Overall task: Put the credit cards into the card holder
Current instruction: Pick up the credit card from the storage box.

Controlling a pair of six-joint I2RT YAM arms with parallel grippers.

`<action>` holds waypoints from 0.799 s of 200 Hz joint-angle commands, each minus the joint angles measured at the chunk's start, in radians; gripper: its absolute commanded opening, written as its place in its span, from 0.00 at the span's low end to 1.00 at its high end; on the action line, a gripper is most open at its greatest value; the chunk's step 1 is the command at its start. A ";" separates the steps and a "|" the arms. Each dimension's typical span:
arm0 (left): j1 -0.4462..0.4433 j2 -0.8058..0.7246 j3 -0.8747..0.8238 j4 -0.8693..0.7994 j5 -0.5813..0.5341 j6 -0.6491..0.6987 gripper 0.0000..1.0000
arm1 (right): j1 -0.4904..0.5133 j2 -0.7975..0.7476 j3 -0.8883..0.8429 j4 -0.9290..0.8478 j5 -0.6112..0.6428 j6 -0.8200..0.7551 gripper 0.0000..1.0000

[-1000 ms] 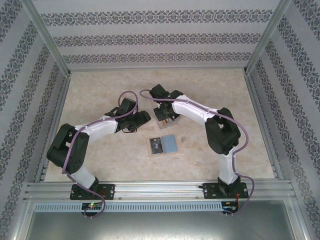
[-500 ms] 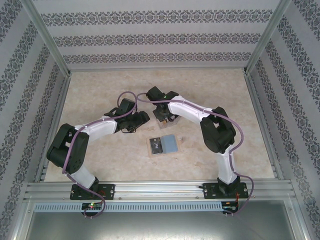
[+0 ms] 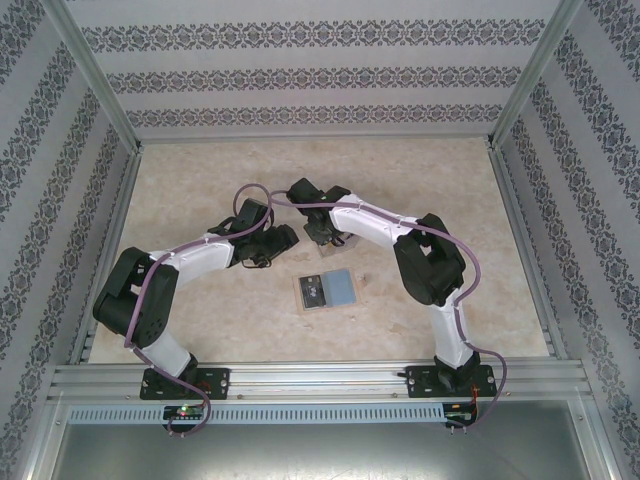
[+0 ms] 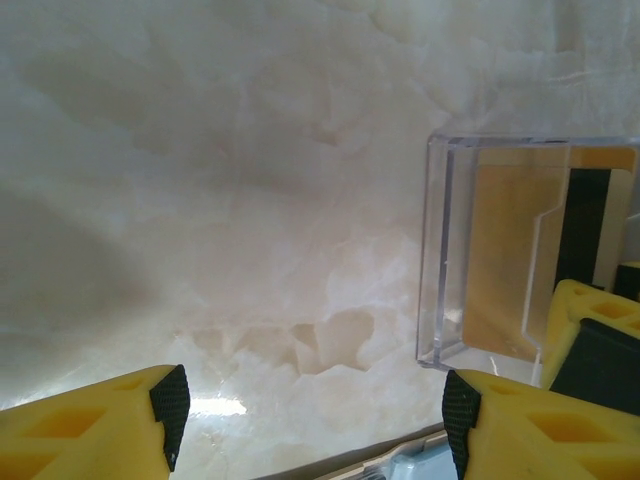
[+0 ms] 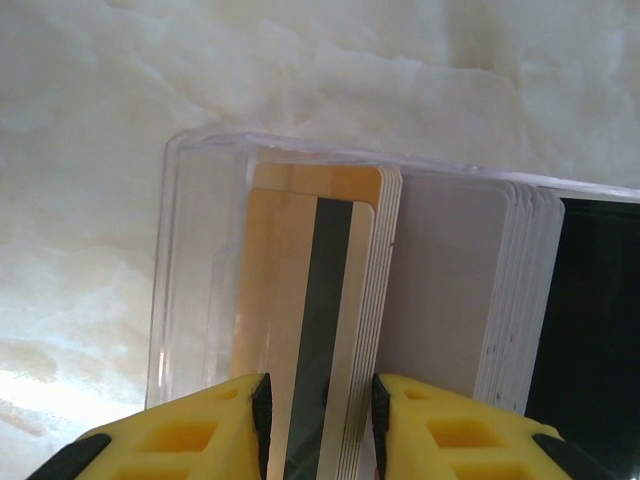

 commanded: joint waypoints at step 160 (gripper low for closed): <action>0.015 -0.038 -0.024 0.006 -0.010 0.007 0.69 | 0.016 -0.044 -0.020 0.015 0.096 -0.040 0.23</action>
